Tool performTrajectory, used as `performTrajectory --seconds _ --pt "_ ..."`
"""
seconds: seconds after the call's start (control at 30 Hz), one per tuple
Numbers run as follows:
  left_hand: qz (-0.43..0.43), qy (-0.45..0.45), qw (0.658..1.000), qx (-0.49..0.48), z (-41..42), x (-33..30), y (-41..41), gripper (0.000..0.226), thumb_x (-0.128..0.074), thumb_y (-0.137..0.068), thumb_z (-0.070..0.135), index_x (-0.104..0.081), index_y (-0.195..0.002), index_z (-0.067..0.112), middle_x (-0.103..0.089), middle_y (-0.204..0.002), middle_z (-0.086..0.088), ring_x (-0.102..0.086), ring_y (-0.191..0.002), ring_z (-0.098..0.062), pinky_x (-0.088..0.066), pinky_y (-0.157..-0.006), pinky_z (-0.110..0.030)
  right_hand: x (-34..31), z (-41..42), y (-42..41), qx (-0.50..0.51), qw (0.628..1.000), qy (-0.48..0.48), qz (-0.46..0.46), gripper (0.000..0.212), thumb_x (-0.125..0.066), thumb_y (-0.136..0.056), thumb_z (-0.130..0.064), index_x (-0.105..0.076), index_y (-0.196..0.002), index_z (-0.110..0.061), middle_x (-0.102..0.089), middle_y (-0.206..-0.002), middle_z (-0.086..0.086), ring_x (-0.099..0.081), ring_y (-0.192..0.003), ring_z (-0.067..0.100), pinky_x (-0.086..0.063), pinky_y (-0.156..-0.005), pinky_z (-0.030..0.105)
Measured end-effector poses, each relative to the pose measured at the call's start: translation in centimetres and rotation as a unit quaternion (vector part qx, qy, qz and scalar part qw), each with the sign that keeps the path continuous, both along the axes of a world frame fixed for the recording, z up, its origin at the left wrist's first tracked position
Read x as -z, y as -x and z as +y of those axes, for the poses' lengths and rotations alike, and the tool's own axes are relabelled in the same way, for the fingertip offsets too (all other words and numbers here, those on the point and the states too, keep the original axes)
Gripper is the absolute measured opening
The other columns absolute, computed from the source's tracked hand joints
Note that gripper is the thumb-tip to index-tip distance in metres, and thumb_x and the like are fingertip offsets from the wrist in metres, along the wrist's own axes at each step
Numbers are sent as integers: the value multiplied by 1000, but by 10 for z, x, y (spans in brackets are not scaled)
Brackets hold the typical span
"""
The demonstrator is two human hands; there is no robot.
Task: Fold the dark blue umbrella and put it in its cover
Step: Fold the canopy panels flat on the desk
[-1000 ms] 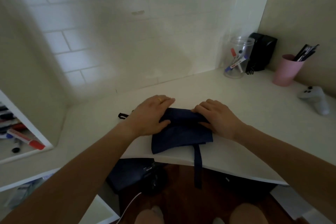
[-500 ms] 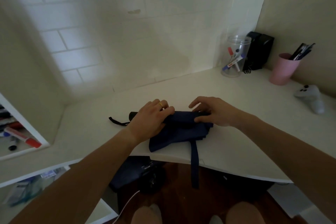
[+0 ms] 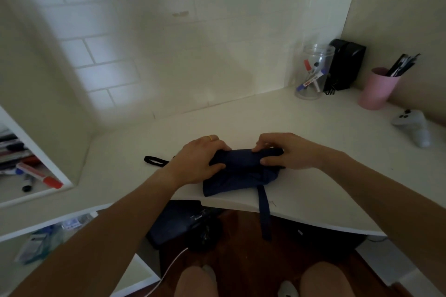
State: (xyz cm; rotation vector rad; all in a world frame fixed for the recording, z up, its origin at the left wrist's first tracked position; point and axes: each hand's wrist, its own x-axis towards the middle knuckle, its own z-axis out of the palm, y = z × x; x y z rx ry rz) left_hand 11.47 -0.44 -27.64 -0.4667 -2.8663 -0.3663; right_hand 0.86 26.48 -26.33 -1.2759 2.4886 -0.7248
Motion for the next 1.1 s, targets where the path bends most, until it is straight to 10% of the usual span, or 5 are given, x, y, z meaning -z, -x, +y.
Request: performTrajectory --seconds 0.23,0.5,0.67,0.93,1.1 --pt "83 17 996 1 7 9 -12 39 -77 -82 32 -61 -116 22 -58 -110 1 -53 -95 -19 -49 -80 -34 -4 6 -11 3 999 35 15 26 -74 -88 -18 -66 -107 -34 -67 -105 -14 -63 -93 1 -53 -80 27" --pt "61 25 998 -6 9 8 -10 36 -68 -90 33 -58 -122 22 -68 -109 -1 -58 -97 -23 -47 -85 -41 10 27 -45 -82 957 -12 278 39 -70 -74 -20 -70 -112 -29 -52 -137 -2 -49 -123 17 -49 -94 31" --pt "75 39 996 -17 12 15 -14 35 -63 -92 32 -52 -124 23 -65 -115 0 -65 -91 -21 -48 -84 -41 26 42 -49 -66 950 49 300 5 -76 -84 -23 -77 -87 -26 -62 -121 -5 -55 -110 16 -51 -86 32" --pt "131 79 988 -25 21 33 -25 44 -66 -93 25 -50 -134 20 -58 -125 -6 -62 -95 -26 -54 -78 -42 36 51 -66 -63 950 25 306 18 -62 -91 -21 -77 -99 -20 -72 -102 -8 -64 -96 14 -54 -81 31" --pt "127 60 990 -5 19 34 -35 43 -43 -105 37 -51 -144 19 -55 -142 -10 -57 -116 -27 -49 -100 -41 20 41 -77 -27 955 6 295 18 -58 -84 -34 -72 -78 -26 -65 -81 -12 -59 -77 11 -52 -68 33"
